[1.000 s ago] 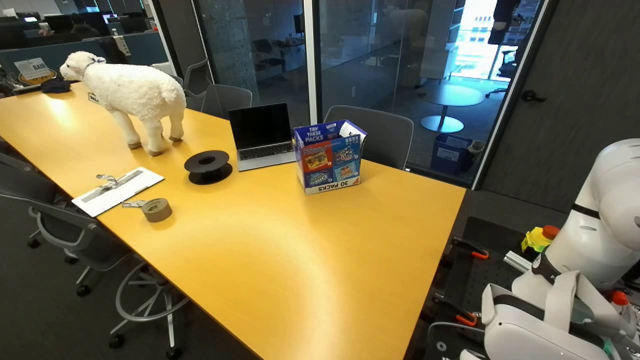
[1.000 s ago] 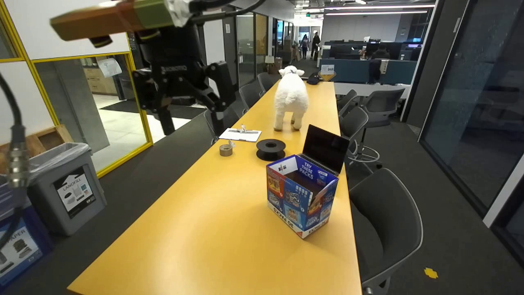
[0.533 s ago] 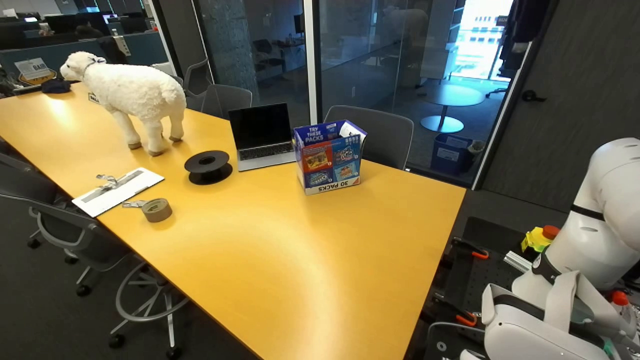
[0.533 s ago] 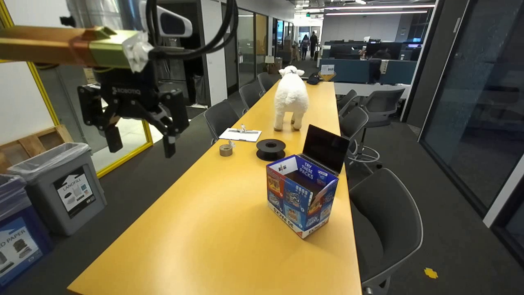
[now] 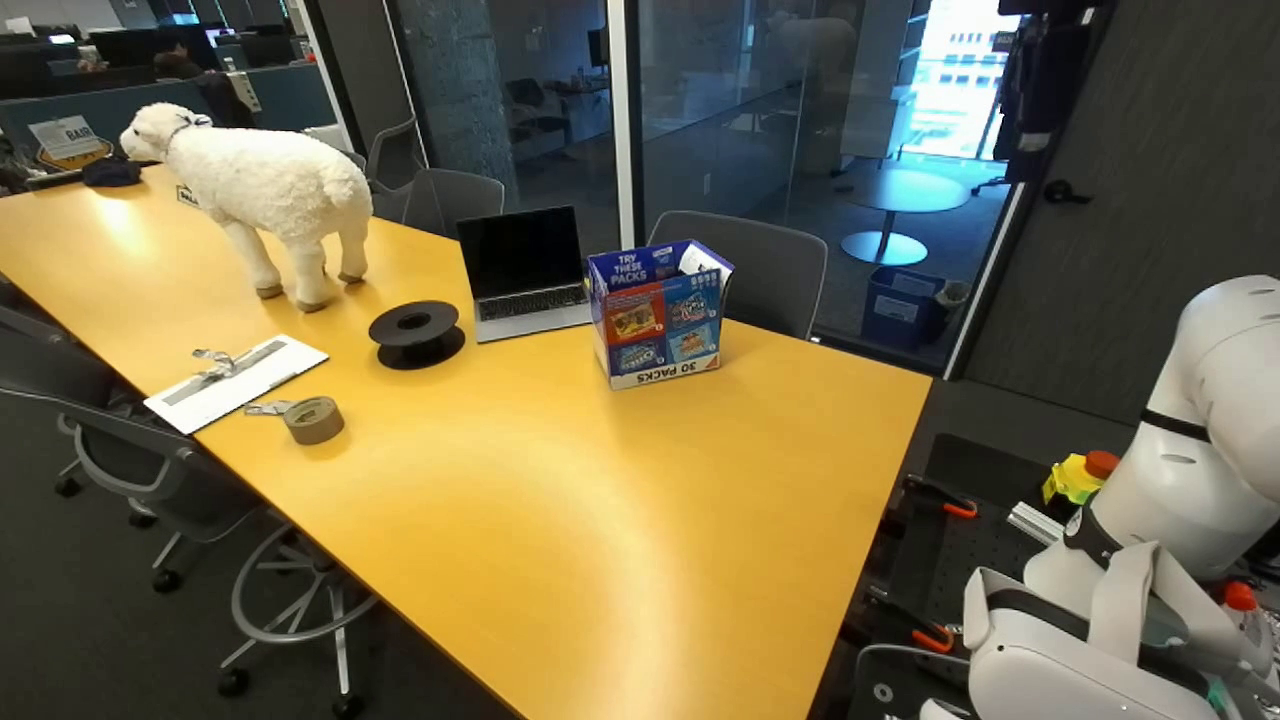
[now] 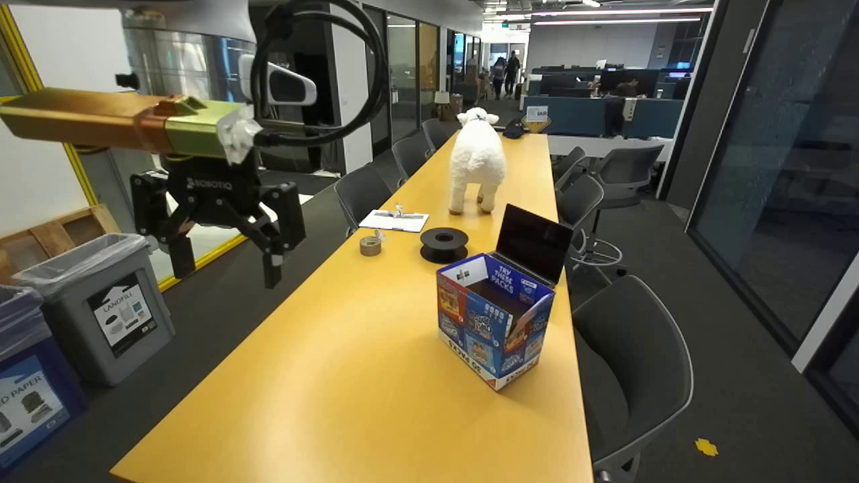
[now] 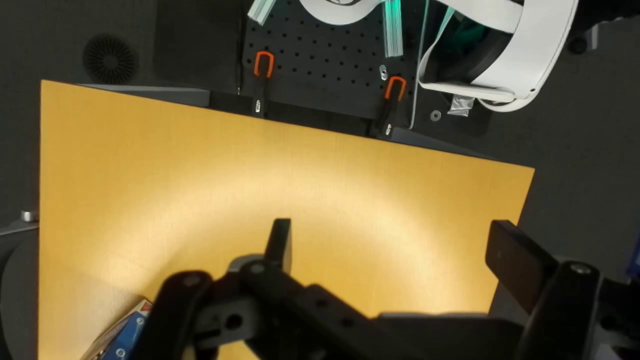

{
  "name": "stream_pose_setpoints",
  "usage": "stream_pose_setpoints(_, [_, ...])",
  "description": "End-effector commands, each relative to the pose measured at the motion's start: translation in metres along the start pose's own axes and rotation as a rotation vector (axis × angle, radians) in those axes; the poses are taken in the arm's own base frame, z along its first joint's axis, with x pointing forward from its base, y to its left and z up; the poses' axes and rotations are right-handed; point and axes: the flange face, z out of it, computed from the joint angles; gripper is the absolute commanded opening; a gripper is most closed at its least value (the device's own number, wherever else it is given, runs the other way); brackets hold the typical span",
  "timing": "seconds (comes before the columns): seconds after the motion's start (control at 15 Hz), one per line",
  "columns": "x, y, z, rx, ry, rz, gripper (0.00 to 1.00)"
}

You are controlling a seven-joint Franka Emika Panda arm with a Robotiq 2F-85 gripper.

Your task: Place the white rope in the blue box

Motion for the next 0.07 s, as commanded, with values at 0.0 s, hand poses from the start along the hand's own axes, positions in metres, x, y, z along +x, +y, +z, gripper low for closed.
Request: stream_pose_setpoints(0.0, [-0.0001, -0.0001, -0.001, 0.0, 0.0, 0.0, 1.0])
